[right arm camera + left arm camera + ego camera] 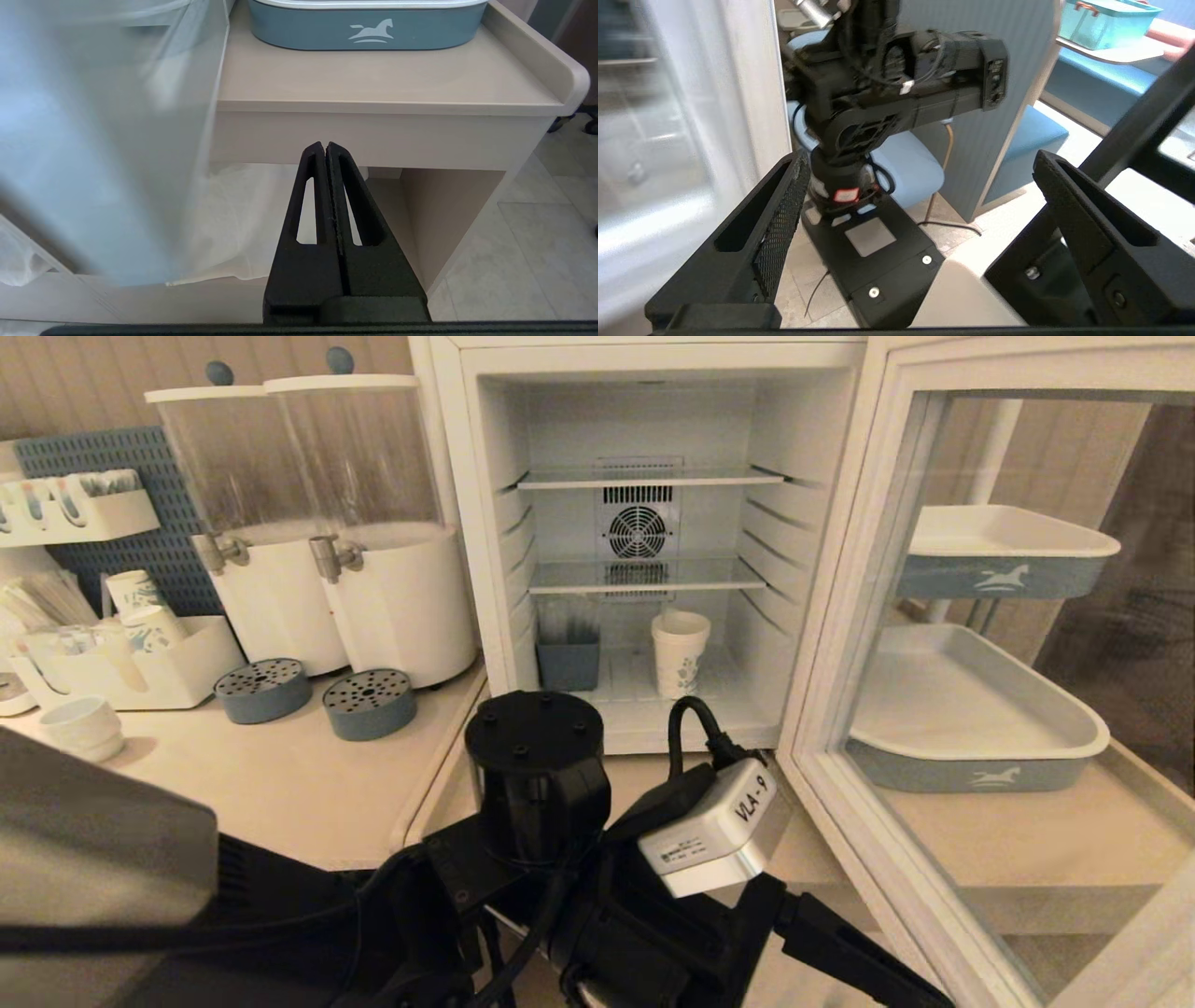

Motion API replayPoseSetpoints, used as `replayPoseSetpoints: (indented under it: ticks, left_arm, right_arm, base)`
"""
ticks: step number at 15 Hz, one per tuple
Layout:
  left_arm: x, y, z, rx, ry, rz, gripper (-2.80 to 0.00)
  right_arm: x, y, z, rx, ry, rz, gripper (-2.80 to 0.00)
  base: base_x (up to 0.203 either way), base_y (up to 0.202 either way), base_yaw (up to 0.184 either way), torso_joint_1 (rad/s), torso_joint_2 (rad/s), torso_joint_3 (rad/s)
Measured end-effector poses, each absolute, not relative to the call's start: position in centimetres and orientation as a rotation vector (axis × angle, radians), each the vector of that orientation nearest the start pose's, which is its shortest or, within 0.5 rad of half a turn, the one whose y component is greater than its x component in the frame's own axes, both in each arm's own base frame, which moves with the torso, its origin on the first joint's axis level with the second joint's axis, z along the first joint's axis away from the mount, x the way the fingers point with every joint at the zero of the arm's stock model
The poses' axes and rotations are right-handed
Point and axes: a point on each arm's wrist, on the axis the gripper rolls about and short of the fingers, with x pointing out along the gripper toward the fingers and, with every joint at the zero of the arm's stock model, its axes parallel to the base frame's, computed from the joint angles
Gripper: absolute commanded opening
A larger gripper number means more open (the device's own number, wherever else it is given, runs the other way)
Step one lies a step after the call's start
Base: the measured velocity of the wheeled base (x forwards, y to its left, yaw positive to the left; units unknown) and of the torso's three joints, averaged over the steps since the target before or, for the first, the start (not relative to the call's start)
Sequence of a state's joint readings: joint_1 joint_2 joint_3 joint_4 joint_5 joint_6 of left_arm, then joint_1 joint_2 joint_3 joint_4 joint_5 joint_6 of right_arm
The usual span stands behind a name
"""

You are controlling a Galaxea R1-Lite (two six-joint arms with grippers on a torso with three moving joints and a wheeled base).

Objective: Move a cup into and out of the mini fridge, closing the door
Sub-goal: Open the freezer door, then take the paper cup out of the freezer

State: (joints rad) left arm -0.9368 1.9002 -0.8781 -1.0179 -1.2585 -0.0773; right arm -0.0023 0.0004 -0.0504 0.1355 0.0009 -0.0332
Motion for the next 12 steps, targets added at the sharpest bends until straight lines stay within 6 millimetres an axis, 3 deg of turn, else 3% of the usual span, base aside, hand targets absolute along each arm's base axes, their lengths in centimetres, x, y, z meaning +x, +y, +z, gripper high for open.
replayPoseSetpoints:
  ticks: [2, 5, 9, 10, 12]
  left_arm:
    - [19.3, -27.2, 17.1, -0.044, 0.094, -2.134, 0.0]
    - [21.9, -23.0, 18.2, -0.043, 0.047, -1.923, 0.0]
    - [25.5, -13.2, 20.9, -0.074, 0.018, -1.567, 0.0]
    - [25.4, -10.2, 21.7, -0.083, 0.013, -1.472, 0.0]
    - [23.2, -5.8, 23.5, -0.097, 0.003, -1.327, 0.0]
  right_arm:
    - [-2.7, 0.0, 7.5, -0.033, 0.087, 0.001, -2.8]
    - [-2.7, 0.0, 7.5, -0.033, 0.089, 0.003, -2.8]
    - [-2.7, 0.0, 7.5, -0.034, 0.092, 0.002, -2.8]
    - [-2.7, 0.0, 7.5, -0.034, 0.092, 0.003, -2.8]
    - [-2.7, 0.0, 7.5, -0.034, 0.092, 0.002, -2.8]
  base:
    - [0.0, 0.0, 0.0, 0.0, 0.0, 0.0]
    - [0.0, 0.0, 0.0, 0.0, 0.0, 0.0]
    - [0.0, 0.0, 0.0, 0.0, 0.0, 0.0]
    - [0.0, 0.0, 0.0, 0.0, 0.0, 0.0]
    - [0.0, 0.0, 0.0, 0.0, 0.0, 0.0]
